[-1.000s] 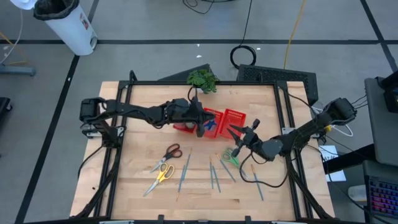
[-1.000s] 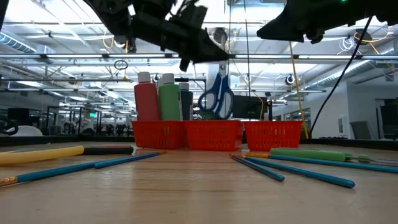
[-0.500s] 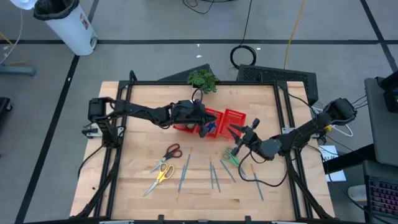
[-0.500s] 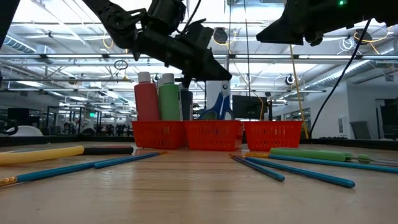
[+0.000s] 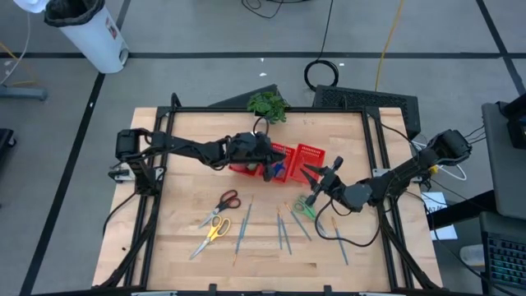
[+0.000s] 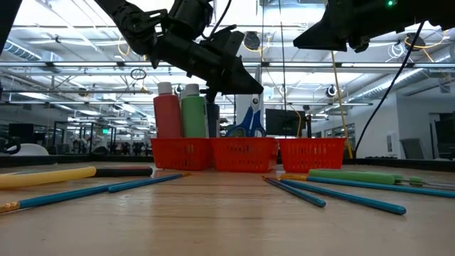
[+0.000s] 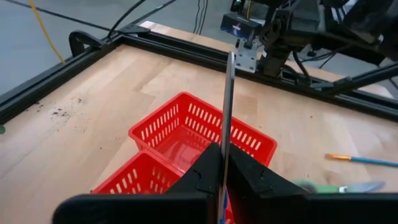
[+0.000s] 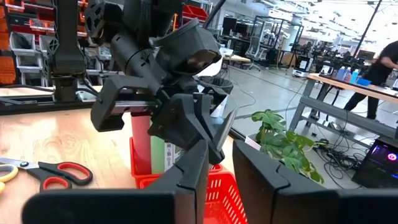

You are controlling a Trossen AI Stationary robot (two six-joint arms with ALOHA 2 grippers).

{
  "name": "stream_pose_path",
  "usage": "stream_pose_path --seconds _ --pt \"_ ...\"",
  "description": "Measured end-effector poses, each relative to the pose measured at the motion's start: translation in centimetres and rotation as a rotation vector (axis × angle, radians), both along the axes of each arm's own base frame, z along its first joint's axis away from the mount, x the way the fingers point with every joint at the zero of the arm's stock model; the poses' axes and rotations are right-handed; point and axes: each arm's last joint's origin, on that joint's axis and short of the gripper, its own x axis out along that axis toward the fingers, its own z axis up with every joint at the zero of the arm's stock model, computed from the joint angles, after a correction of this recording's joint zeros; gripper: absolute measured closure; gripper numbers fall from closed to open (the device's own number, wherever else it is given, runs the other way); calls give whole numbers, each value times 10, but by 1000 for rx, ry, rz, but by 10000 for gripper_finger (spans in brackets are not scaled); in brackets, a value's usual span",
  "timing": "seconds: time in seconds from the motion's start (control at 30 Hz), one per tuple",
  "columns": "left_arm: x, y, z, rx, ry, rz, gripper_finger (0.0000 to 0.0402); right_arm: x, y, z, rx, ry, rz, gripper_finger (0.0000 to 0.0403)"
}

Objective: Pick & Place Paint Supplies
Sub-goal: Put the blue scissors into the middle red bin, then adjust the green scissors on the table

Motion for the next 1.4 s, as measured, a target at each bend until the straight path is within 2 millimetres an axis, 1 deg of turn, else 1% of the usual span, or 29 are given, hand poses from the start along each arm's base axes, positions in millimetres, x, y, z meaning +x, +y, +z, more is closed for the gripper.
stream_pose_path --seconds 0.1,0.37,0.5,0.6,0.73,0.93,1.07,1.17,1.27,1.4 --pt "0 -1 0 14 7 -7 359 0 0 0 0 0 0 339" --pt "0 -2 -1 30 20 -15 358 0 0 0 0 0 0 342" --pt "0 -4 -3 85 37 34 346 0 0 0 0 0 0 342" --pt "0 -7 -3 141 50 99 323 0 0 0 0 0 0 344" --pt "0 -8 -2 178 59 169 282 0 0 0 0 0 0 342" --pt "0 -7 -2 199 55 175 214 0 0 0 0 0 0 340" --pt "0 -7 -1 199 45 176 180 0 0 0 0 0 0 339" --pt "-2 -9 9 189 1 167 165 0 0 0 -1 2 0 339" --pt "-7 -15 28 182 -48 158 159 0 0 0 -1 3 0 339" --pt "-21 -31 59 183 -112 120 158 0 0 -1 -4 9 2 339"
